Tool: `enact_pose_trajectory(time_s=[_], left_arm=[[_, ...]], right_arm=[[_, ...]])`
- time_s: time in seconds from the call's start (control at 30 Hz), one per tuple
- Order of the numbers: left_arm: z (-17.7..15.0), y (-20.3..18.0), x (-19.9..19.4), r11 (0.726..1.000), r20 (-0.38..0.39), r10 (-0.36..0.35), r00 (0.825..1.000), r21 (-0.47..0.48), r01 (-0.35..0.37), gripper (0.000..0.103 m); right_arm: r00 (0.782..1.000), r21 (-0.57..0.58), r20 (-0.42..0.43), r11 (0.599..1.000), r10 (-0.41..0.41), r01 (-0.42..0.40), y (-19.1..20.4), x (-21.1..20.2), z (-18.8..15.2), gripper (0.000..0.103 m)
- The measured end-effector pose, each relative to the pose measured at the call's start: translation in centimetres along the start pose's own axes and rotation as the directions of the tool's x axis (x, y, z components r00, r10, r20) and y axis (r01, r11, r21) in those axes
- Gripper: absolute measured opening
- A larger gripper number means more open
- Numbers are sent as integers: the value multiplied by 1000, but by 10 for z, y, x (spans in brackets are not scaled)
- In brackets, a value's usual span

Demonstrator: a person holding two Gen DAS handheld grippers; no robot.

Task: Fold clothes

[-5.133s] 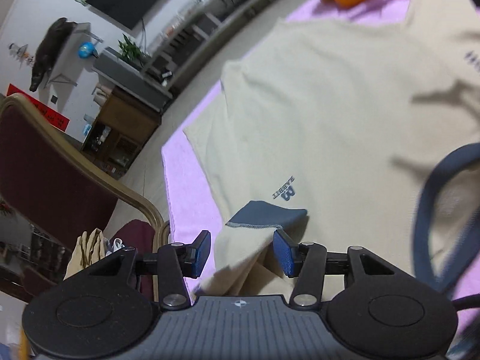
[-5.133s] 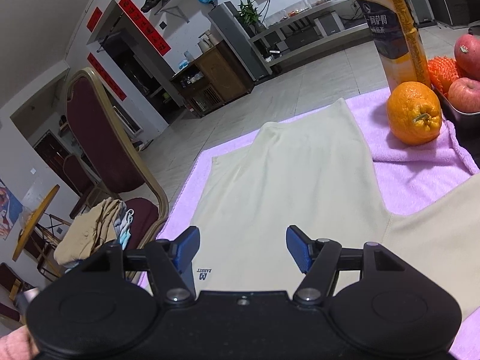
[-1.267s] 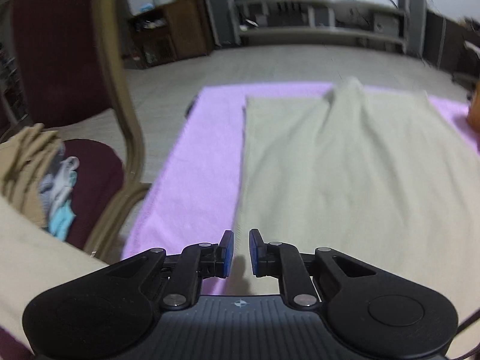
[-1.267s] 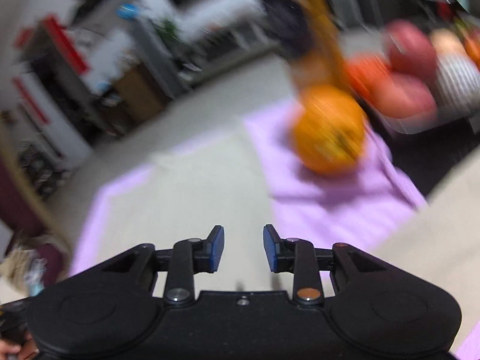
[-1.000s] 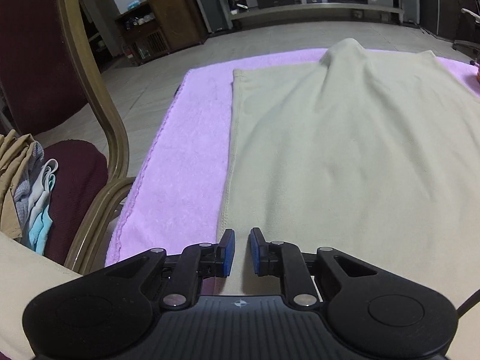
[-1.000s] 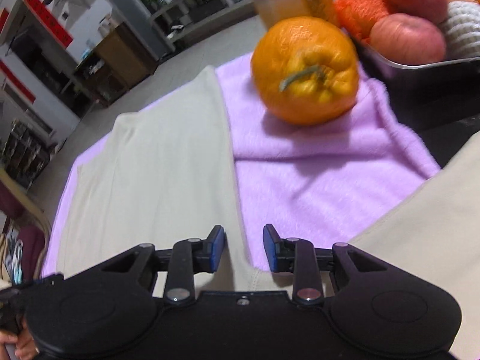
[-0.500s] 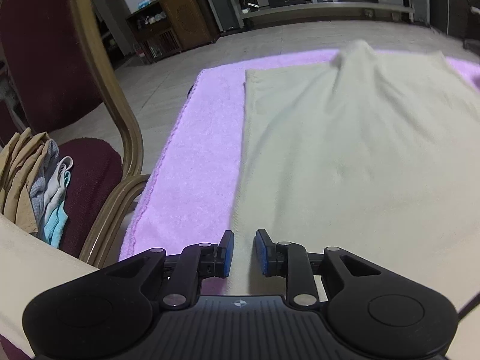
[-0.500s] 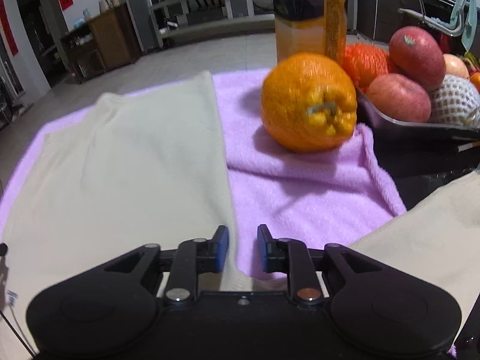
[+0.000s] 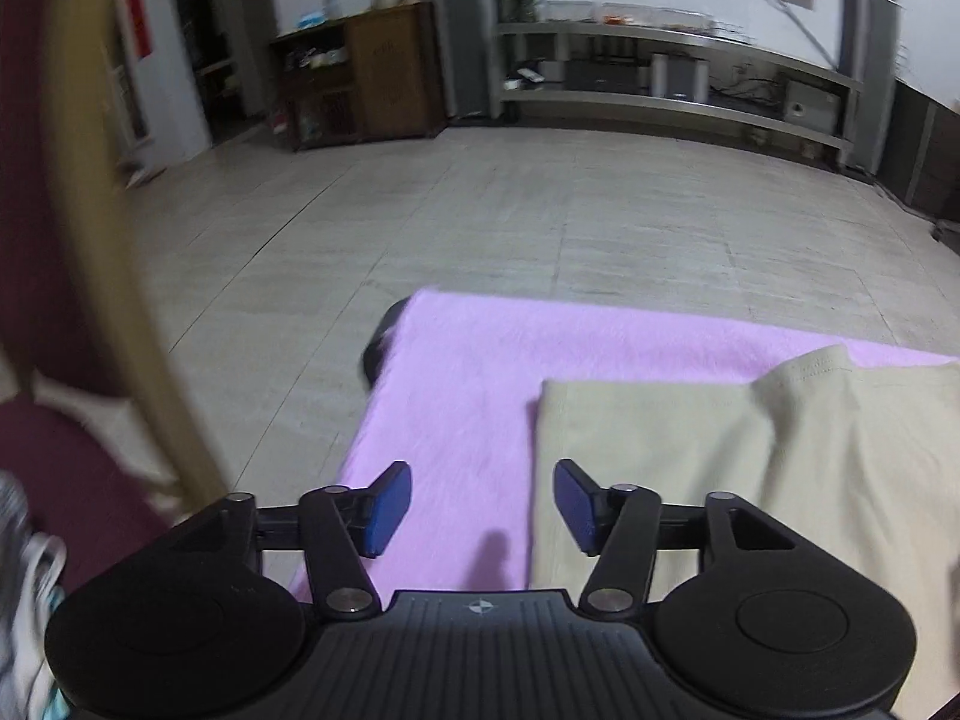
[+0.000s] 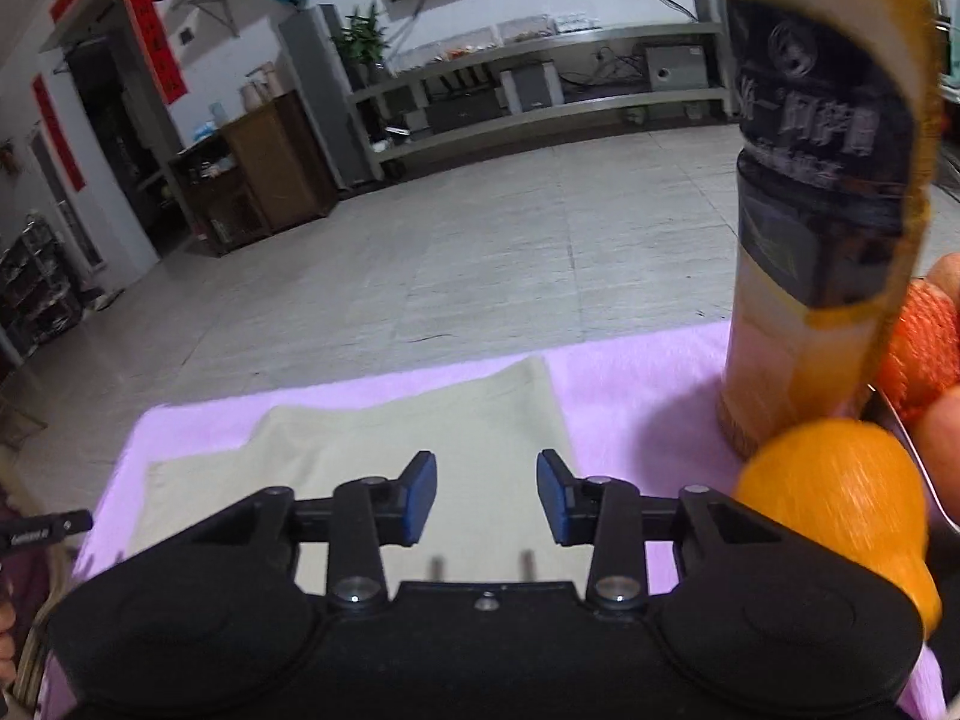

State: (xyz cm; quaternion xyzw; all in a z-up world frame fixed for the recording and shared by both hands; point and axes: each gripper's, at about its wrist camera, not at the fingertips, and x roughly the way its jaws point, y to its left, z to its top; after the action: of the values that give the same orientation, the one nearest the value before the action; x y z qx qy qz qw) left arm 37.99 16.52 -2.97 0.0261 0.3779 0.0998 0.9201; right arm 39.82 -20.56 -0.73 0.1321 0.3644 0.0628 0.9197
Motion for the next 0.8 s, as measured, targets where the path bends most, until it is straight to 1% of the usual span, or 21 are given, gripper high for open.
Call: enact_pose_trajectory(time_s=[0.03, 0.13, 0.17, 0.2, 0.23, 0.27, 0.3, 0.33, 0.37, 0.4, 0.43, 0.5, 0.57, 0.6, 0.63, 0.7, 0.77, 0.8], left_arm=[[3, -4, 10, 1000, 10, -6, 1000, 22, 6, 77], [6, -16, 45, 997, -9, 8, 1000, 79, -7, 77], [6, -19, 55, 995, -12, 14, 1000, 97, -12, 75], [6, -22, 64, 993, -12, 19, 1000, 114, -17, 70], [5, -25, 67, 992, 3, 8, 1000, 128, -8, 70], [4, -28, 68, 990, 23, -8, 1000, 140, 5, 59], [3, -31, 69, 988, 43, -24, 999, 153, 17, 36], [3, -35, 67, 986, 63, -13, 998, 164, 2, 22], [2, -39, 64, 985, 83, 6, 997, 174, -21, 7], [2, -43, 61, 982, 103, 25, 994, 183, -44, 6], [1, -46, 59, 979, 124, 43, 991, 192, -67, 6], [1, -54, 53, 972, 165, 80, 983, 208, -114, 5], [0, -62, 48, 962, 207, 115, 972, 221, -161, 5], [-1, -65, 45, 956, 227, 132, 965, 228, -184, 5], [0, -66, 47, 949, 229, 162, 960, 231, -215, 5], [-2, -71, 59, 933, 204, 216, 955, 245, -263, 6], [-7, -79, 73, 914, 167, 252, 953, 282, -291, 7], [-11, -82, 76, 904, 150, 275, 950, 297, -308, 9]], right_arm=[[1000, 16, 4, 1000, -14, 14, -3, 13, 5, 35], [999, 54, -1, 997, -51, 51, -13, 51, 16, 35], [998, 66, -8, 996, -62, 62, -15, 64, 18, 35], [998, 77, -15, 995, -67, 68, -18, 75, 19, 35], [997, 86, -21, 994, -69, 71, -19, 86, 19, 35], [997, 91, -28, 993, -70, 73, -20, 96, 19, 35], [997, 84, -33, 994, -72, 75, -20, 103, 18, 35], [996, 70, -32, 994, -78, 80, -18, 107, 15, 35], [996, 56, -30, 995, -83, 85, -16, 112, 13, 32], [996, 33, -21, 996, -86, 87, -12, 112, 10, 14], [996, -3, -1, 996, -86, 86, -6, 108, 8, 4], [995, -73, 50, 993, -91, 95, 4, 98, 5, 5], [981, -135, 147, 980, -125, 146, 13, 83, 3, 5], [974, -151, 178, 974, -140, 168, 15, 79, 2, 5], [971, -147, 183, 972, -156, 184, 14, 79, 1, 5], [965, -144, 184, 966, -187, 214, 11, 82, 0, 5], [963, -171, 148, 953, -225, 249, 11, 96, -5, 5], [964, -182, 116, 949, -240, 258, 12, 104, -8, 6]])
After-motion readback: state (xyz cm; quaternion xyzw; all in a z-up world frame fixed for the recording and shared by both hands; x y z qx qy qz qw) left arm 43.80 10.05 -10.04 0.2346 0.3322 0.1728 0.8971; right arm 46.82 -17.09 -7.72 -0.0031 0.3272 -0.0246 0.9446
